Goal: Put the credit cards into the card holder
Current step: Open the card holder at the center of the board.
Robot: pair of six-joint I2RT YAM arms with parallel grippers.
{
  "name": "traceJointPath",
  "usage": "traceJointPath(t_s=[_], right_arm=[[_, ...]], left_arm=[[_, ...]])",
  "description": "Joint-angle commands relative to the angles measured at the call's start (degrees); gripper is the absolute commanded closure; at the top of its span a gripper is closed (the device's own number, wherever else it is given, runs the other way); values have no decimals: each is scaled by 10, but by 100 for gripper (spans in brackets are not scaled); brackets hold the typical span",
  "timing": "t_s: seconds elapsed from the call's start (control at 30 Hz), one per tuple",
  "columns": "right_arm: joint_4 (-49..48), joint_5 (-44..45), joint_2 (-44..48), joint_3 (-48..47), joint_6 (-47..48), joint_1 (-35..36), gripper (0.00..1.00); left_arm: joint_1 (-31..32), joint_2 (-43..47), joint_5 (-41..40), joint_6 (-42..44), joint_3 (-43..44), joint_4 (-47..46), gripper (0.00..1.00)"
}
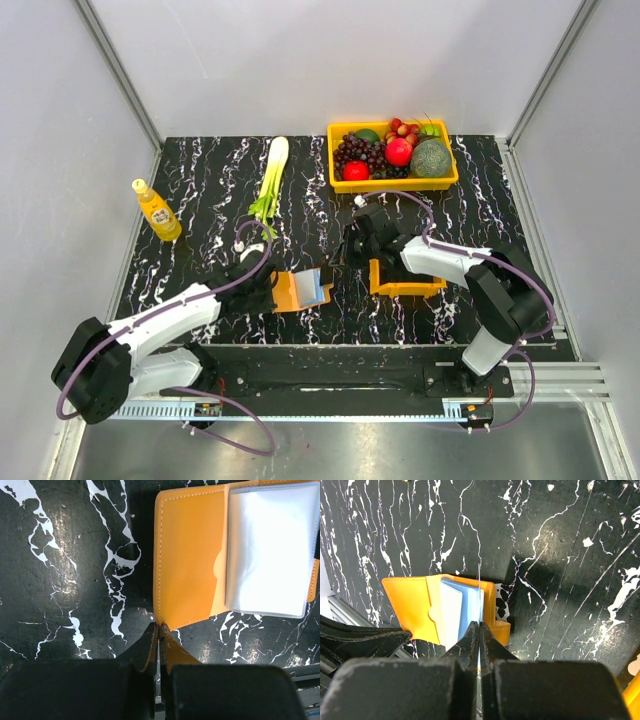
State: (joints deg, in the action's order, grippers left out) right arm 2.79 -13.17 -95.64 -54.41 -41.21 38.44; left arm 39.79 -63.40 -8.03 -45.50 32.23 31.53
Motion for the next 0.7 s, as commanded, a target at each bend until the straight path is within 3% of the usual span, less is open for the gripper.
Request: traceJointPath(t_s=[0.0,0.67], right_arm=[[-13,0,21,8,13,-6,100],[-22,-35,34,52,26,-8,100]], left_arm=[[0,-17,-14,1,4,4,100],[0,-87,-29,1,2,-19,100]])
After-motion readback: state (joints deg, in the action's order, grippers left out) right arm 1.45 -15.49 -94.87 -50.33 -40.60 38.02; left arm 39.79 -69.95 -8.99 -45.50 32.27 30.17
